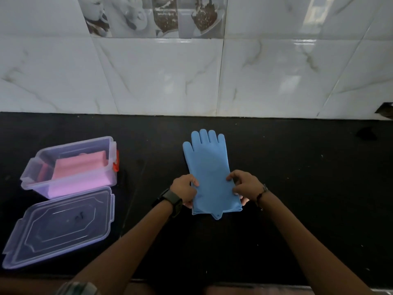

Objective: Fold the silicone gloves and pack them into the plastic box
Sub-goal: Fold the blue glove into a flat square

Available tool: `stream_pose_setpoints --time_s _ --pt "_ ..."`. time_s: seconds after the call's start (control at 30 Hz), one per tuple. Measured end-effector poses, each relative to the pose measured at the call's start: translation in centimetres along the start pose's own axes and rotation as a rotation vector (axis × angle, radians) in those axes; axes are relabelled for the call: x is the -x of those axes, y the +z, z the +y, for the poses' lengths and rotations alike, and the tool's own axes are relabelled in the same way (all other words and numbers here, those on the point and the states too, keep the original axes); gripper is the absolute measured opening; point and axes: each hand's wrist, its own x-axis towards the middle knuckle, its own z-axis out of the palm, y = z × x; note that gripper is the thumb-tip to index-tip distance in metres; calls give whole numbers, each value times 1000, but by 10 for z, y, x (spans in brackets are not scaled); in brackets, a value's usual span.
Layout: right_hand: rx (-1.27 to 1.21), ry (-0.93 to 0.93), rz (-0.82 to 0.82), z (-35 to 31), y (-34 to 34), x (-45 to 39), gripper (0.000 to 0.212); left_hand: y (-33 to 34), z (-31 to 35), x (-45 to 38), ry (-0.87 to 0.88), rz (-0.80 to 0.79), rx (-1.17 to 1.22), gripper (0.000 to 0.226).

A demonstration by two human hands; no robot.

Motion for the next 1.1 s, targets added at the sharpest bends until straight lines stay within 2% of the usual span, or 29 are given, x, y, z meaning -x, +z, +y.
stream_pose_setpoints --time_s 0.13,0.2,0.27,0.33,0.37,0.43,0.5,0.7,0.77,0.87,0.93,1.0,1.07,1.1 --pt "104 -13 -86 3 -2 -3 44 -2 -4 -4 84 -50 -287 23" --pt "267 -66 -85 3 -4 -7 39 -9 -7 -7 156 -101 -471 26" --pt "543 -220 25 3 -9 -15 34 -22 -5 -13 337 -70 -755 33" --pt "834 -456 123 4 -16 -24 35 -36 -2 -20 621 40 -1028 41" --pt "961 -574 115 5 -18 -27 37 -41 0 -24 768 65 -1146 42" --pt "1146 -732 40 9 -21 -32 43 -46 0 -29 960 -22 -1356 40" --pt "1235 -791 7 16 -24 -34 48 -45 -6 -35 1006 -133 -1469 43" --pt "1281 -1038 55 22 -33 -29 60 -45 -9 -49 1152 -151 -1548 33" --pt "1251 -1078 43 22 -31 -29 56 -46 -8 -54 1199 -177 -1514 26" --pt "1204 -1029 91 25 -29 -28 42 -45 -13 -63 1276 -171 -1357 21" --pt "1056 -948 85 29 -23 -26 29 -41 -17 -67 1193 -126 -1132 23" --pt "686 -755 132 28 -15 -26 28 -35 -18 -69 948 -14 -765 24" --pt "248 -461 230 12 -10 -32 24 -33 -10 -70 544 44 -238 24" --pt "79 -344 285 1 -9 -39 17 -34 -4 -71 339 21 15 24"
